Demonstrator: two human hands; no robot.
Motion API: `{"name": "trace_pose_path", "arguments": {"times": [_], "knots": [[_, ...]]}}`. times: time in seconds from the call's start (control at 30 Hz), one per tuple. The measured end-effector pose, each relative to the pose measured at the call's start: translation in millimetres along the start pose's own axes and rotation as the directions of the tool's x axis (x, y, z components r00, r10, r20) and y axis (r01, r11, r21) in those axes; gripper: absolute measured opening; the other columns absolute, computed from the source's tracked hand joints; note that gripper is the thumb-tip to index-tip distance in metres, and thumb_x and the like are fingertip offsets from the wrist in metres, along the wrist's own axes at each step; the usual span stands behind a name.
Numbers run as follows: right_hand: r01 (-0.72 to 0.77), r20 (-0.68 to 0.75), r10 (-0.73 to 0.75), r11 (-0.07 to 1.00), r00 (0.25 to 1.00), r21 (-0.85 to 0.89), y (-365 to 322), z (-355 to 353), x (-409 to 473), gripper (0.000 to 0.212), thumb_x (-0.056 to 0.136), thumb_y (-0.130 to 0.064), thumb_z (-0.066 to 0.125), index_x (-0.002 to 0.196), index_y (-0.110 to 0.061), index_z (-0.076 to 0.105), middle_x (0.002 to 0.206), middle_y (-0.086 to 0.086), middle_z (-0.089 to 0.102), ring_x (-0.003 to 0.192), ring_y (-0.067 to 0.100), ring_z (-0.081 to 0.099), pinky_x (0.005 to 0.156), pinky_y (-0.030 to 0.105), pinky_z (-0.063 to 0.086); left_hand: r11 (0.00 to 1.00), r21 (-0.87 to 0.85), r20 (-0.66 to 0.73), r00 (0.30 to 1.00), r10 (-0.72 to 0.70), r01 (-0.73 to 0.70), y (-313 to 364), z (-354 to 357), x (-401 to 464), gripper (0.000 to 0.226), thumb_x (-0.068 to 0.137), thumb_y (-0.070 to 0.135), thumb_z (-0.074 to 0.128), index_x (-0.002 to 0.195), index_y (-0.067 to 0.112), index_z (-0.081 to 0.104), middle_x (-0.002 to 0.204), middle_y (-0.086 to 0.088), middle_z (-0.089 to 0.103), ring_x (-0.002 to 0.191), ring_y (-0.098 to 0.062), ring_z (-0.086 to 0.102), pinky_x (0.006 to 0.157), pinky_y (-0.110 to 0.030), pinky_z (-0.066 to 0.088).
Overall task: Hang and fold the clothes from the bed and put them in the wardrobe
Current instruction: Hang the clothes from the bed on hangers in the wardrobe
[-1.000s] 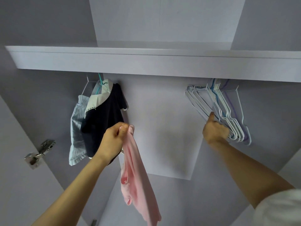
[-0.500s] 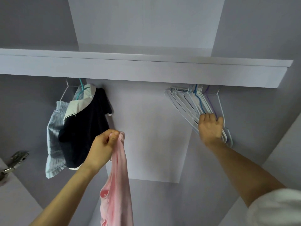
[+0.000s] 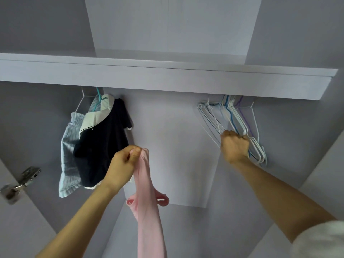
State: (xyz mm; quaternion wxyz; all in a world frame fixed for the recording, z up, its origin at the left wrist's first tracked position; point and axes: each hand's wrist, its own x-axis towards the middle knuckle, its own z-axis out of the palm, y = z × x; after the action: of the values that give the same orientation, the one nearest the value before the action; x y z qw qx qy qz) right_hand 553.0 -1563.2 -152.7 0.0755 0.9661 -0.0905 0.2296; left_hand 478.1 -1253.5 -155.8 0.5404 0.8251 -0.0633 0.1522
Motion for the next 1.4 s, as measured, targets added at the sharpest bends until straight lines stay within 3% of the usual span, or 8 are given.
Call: {"name": "trace_pose_path", "arguments": {"times": [0.23,0.37,0.67,0.83,0.93,1.07,1.27,1.4], "knots": [[0.031,-0.233,0.057,0.933,0.971,0.359,-22.5,-4.9,-4.4,0.011,0.090,-0.001,0.054,0.087,0.007,0.060,0.089,0.026,0.060,0.065,0.043,0.062,0.053,0.032,0.034,0.999,-0.012,0.007,0.999,0.037,-0.037,1.5,-2.6,-6.4,0.029,0.099,0.012,0.043,0.075,0.019,0.057,0.063,0.015,0.052,0.062,-0.003,0.046,0.062,-0.009,0.038],[0.034,-0.164,0.077,0.810,0.983,0.585,-44.6,4.0,-32.5,0.016,0.094,-0.006,0.047,0.089,0.004,0.059,0.099,0.024,0.057,0.076,0.041,0.060,0.060,0.038,0.039,0.985,0.171,-0.007,1.000,0.026,-0.024,-10.5,-13.3,-9.2,0.022,0.100,0.021,0.043,0.086,0.020,0.060,0.098,-0.002,0.057,0.083,0.002,0.047,0.071,-0.004,0.033],[-0.016,-0.047,0.124,0.465,0.991,0.885,-91.4,31.9,-139.5,0.016,0.087,-0.014,0.048,0.090,-0.001,0.057,0.062,0.007,0.052,0.052,0.027,0.046,0.054,0.035,0.039,0.975,0.200,0.004,0.996,-0.093,0.091,-46.2,-48.3,-44.9,0.027,0.099,0.021,0.043,0.089,0.014,0.066,0.098,-0.006,0.064,0.091,-0.025,0.063,0.088,-0.042,0.052],[-0.512,0.503,-0.183,-0.003,0.845,0.859,-121.6,20.0,-155.4,0.009,0.092,-0.010,0.056,0.099,-0.015,0.053,0.055,0.005,0.048,0.042,0.015,0.044,0.045,0.027,0.040,0.976,0.185,-0.018,0.993,-0.113,0.115,-58.1,-73.3,-71.0,0.026,0.099,0.019,0.043,0.082,0.028,0.060,0.094,-0.001,0.062,0.092,-0.021,0.058,0.084,-0.030,0.047],[-0.607,0.614,-0.172,0.098,0.770,0.788,-139.9,22.6,-152.8,0.017,0.093,-0.017,0.055,0.079,-0.007,0.056,0.042,-0.009,0.038,0.033,0.005,0.031,0.037,0.018,0.027,0.965,0.224,-0.041,0.991,-0.131,0.137,-57.3,-87.6,-82.7,0.022,0.099,0.013,0.044,0.083,0.012,0.060,0.086,0.000,0.059,0.086,-0.019,0.053,0.072,-0.012,0.038],[-0.423,0.448,-0.134,0.179,0.884,0.888,-156.3,33.5,-175.8,0.040,0.095,-0.019,0.055,0.060,-0.004,0.043,0.037,-0.011,0.045,0.033,0.006,0.034,0.039,0.017,0.031,0.863,0.482,-0.023,0.987,-0.158,0.149,-69.3,-109.9,-87.8,0.024,0.099,0.021,0.044,0.098,0.008,0.064,0.090,-0.009,0.052,0.088,-0.025,0.048,0.078,-0.022,0.037],[-0.239,0.247,-0.078,0.103,0.966,0.966,-179.6,14.4,-183.0,0.041,0.091,-0.012,0.058,0.056,-0.003,0.039,0.048,0.011,0.040,0.043,0.016,0.040,0.047,0.020,0.038,0.644,0.751,0.001,0.976,-0.219,0.144,-81.9,-132.4,-93.2,0.031,0.100,0.035,0.036,0.115,0.019,0.058,0.109,-0.015,0.065,0.099,-0.041,0.057,0.078,-0.036,0.042],[-0.217,0.217,0.014,-0.011,0.976,0.976,-190.4,2.6,-183.2,0.038,0.092,-0.008,0.055,0.060,0.005,0.041,0.051,0.022,0.045,0.046,0.017,0.044,0.049,0.022,0.042,0.751,0.626,-0.088,0.976,-0.201,0.212,-84.7,-143.3,-98.6,0.024,0.099,0.029,0.041,0.101,0.017,0.062,0.093,-0.009,0.066,0.085,-0.038,0.055,0.072,-0.034,0.040]]}}
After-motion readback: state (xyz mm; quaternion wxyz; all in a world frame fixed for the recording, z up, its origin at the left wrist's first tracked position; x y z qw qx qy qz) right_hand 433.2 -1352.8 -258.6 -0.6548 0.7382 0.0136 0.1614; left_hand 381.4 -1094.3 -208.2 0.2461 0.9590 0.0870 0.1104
